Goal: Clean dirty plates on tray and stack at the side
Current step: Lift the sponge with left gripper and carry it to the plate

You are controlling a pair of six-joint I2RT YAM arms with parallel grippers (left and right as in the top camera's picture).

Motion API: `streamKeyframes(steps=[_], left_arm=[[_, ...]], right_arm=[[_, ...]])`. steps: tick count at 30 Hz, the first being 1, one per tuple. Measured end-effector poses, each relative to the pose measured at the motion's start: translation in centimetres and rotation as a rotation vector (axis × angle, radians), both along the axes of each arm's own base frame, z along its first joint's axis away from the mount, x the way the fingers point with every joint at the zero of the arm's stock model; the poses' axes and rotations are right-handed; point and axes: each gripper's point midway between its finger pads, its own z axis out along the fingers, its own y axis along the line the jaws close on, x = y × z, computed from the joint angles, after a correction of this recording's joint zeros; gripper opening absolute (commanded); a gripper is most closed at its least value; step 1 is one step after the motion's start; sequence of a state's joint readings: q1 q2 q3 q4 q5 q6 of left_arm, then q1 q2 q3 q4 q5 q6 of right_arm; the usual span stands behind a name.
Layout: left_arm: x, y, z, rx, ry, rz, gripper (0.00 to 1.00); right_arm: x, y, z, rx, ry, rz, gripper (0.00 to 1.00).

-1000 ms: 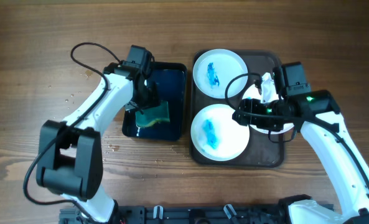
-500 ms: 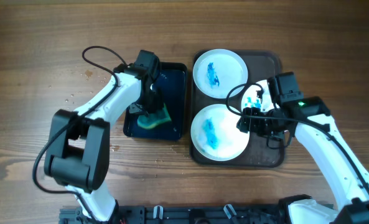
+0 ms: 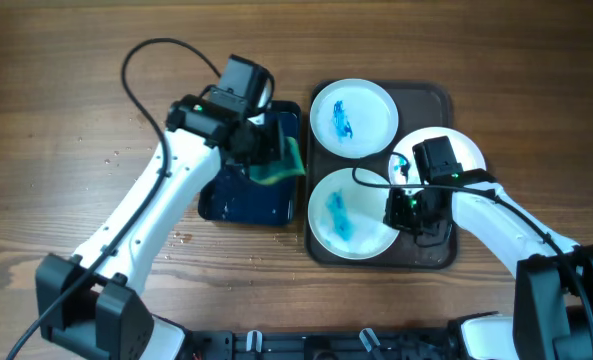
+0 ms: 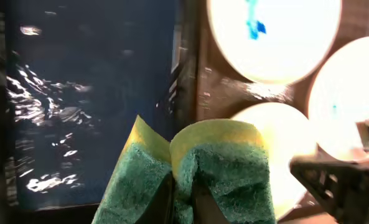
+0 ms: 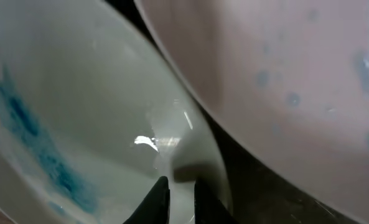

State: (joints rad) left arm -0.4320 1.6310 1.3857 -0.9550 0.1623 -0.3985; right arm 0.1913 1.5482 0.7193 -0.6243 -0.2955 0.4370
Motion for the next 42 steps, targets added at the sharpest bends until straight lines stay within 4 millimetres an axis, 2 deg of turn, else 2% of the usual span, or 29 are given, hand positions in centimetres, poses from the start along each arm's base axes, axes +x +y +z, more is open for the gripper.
streamKeyframes(steps=[2, 3, 7, 11, 18, 22, 24, 29, 31, 32, 35, 39, 42], left_arm=[[0.0, -1.4, -0.3, -0.03, 0.004, -0.023, 0.04], [0.0, -1.9, -0.5, -0.04, 0.01, -0.03, 0.04], [-0.4, -3.4, -2.2, -0.046, 0.058, -0.049, 0.04], [-0.2, -3.2, -2.8, -0.041, 0.074, -0.04, 0.04], [0.3, -1.9, -2.9, -0.046, 0.084, -0.003, 0.04], [0.3, -2.0, -2.8, -0.049, 0.084, -0.005, 0.04], [0.4, -2.0, -2.8, -0.051, 0.079, -0.004, 0.04], [0.5, -2.1, -2.8, -0.051, 0.077, -0.006, 0.04], [0.5, -2.1, -2.8, -0.051, 0.077, -0.006, 0.04], [0.5, -2.1, -2.8, -0.051, 0.077, -0.006, 0.04], [0.6, -2.2, -2.7, -0.058, 0.073, -0.008, 0.04], [0.9, -3.1, -2.4, -0.094, 0.055, -0.026, 0.04], [0.6, -4.6, -2.1, -0.111, 0.039, -0.062, 0.04]], right_arm=[[0.2, -0.4, -0.1, -0.023, 0.007, -0.052, 0.17], [0.4, -0.3, 0.0, -0.024, 0.002, -0.062, 0.25], [1.7, 0.8, 0.5, 0.032, -0.083, 0.034, 0.25], [0.8, 0.9, 0.9, 0.041, -0.071, 0.106, 0.31], [2.1, -1.5, 5.5, -0.096, -0.225, 0.103, 0.39], [2.1, -2.1, 5.4, -0.134, -0.222, 0.096, 0.39], [2.2, -2.3, 4.8, -0.145, -0.218, 0.094, 0.37], [1.3, -2.4, 1.0, -0.155, -0.122, 0.098, 0.24], [1.4, -2.3, 0.2, -0.154, -0.112, 0.097, 0.2], [1.6, -2.3, -0.1, -0.151, -0.113, 0.097, 0.14], [2.4, -1.9, -0.2, -0.131, -0.132, 0.074, 0.04], [2.7, -1.5, -0.1, -0.104, -0.125, 0.019, 0.04], [2.6, -1.5, -0.1, -0.096, -0.102, -0.051, 0.04]])
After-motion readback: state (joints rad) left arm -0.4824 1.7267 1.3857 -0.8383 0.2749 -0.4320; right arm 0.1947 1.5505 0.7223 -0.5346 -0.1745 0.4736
